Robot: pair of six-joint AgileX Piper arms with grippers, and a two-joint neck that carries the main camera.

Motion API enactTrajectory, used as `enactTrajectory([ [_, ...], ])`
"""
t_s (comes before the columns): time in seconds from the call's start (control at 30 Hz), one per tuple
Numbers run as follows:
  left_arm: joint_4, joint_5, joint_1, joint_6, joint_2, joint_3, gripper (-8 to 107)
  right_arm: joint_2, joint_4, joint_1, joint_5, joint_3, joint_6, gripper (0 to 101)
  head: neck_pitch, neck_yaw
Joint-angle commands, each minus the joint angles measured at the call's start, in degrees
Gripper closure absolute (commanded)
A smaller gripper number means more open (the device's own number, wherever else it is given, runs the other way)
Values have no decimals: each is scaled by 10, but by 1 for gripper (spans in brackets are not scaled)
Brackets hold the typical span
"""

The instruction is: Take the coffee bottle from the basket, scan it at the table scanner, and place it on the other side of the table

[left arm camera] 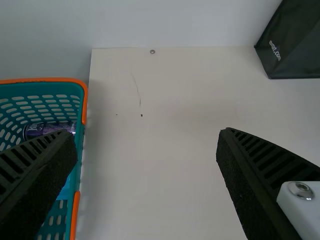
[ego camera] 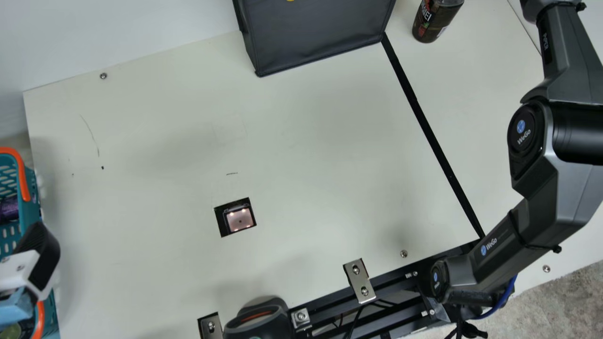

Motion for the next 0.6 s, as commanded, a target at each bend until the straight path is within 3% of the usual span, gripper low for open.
enactTrajectory([
  [0.0, 0, 0, 0, 0, 0, 0, 9, -4, -2, -1, -1, 1, -3, 33, -17, -1],
  [0.27, 0, 0, 0, 0, 0, 0, 9, -34, -11, 0, -18, 20, -8, 6, -17, -1],
  [0.57, 0, 0, 0, 0, 0, 0, 9, -130, -14, 0, -40, 109, -15, 6, -17, -1],
])
